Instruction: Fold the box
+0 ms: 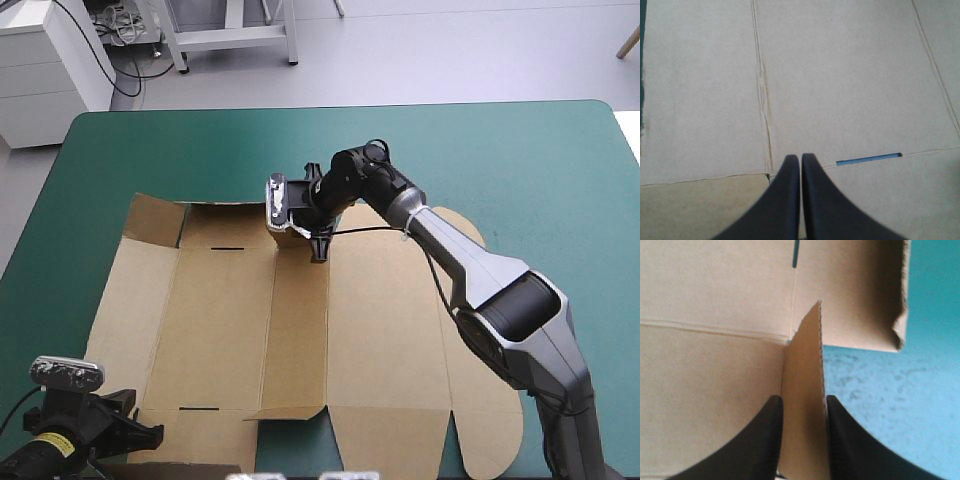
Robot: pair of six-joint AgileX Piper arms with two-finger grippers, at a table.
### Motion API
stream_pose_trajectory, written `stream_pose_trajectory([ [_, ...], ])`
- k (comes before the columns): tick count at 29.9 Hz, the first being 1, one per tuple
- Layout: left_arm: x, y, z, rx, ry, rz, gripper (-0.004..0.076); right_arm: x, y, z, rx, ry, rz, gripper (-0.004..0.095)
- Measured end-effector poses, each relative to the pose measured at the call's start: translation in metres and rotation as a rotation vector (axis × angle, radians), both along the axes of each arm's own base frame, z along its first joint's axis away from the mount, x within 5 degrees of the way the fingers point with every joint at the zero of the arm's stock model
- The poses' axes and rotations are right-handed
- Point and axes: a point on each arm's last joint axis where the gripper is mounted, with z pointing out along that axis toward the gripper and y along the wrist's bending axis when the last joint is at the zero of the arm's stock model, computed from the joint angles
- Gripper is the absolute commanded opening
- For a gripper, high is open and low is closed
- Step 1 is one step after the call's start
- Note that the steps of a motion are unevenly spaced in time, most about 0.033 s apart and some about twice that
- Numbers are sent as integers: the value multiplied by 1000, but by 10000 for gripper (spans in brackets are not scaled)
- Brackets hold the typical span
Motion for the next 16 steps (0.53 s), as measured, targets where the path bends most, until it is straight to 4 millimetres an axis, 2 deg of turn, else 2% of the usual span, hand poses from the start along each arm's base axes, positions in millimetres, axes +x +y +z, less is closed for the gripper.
stream_pose_trajectory([
  [4,0,0,0,0,0,0,-8,-2,-21,27,-67,-67,-81,383],
  [7,0,0,0,0,0,0,-8,-2,-48,47,-121,-81,-197,359],
  [10,0,0,0,0,0,0,-8,1,-84,65,-123,-35,-355,330],
  [16,0,0,0,0,0,0,-8,9,-163,93,10,50,-759,246],
])
